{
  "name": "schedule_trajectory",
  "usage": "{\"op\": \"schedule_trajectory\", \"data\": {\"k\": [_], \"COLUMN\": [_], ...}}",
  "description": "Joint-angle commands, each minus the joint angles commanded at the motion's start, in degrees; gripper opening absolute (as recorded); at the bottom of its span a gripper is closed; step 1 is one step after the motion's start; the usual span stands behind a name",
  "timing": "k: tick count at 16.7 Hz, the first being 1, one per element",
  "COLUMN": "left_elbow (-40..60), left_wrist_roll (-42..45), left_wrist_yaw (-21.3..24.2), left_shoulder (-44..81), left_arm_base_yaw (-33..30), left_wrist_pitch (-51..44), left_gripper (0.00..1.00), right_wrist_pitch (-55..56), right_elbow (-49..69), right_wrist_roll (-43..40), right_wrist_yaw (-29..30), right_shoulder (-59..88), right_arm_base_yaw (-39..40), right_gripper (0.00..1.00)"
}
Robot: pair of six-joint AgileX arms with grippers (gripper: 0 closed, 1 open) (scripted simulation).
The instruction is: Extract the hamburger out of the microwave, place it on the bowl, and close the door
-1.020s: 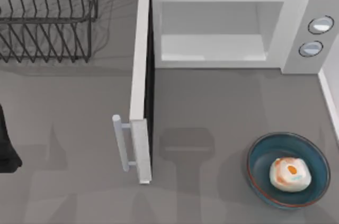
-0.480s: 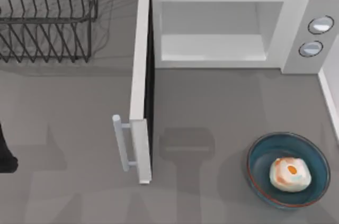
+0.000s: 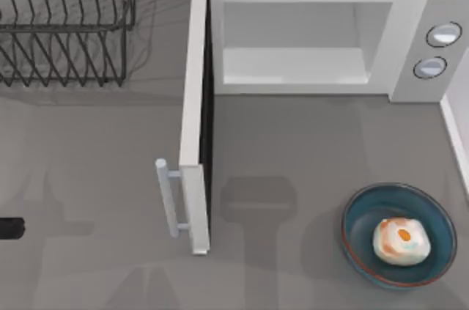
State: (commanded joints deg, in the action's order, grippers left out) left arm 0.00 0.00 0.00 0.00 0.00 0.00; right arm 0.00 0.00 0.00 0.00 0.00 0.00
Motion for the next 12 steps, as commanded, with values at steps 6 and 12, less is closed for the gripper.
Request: {"op": "schedule_trajectory", "data": {"k": [6,12], "left_elbow": [0.00,0.96], "left_wrist_roll": [0.00,0.00], "left_wrist_yaw": [0.00,-0.22], "left_shoulder": [0.00,-0.27], "left_arm_base_yaw": [0.00,-0.22], "left_wrist_pitch": [0.00,-1.04], "left_gripper": [0.00,0.00], "right_wrist_pitch": [0.00,0.00], "right_elbow": [0.00,0.00], "right_wrist_roll": [0.00,0.00], "right_wrist_yaw": [0.00,0.00], "right_shoulder": [0.00,0.00], "right_arm_base_yaw": [0.00,0.00], "right_gripper": [1.00,1.00]}}
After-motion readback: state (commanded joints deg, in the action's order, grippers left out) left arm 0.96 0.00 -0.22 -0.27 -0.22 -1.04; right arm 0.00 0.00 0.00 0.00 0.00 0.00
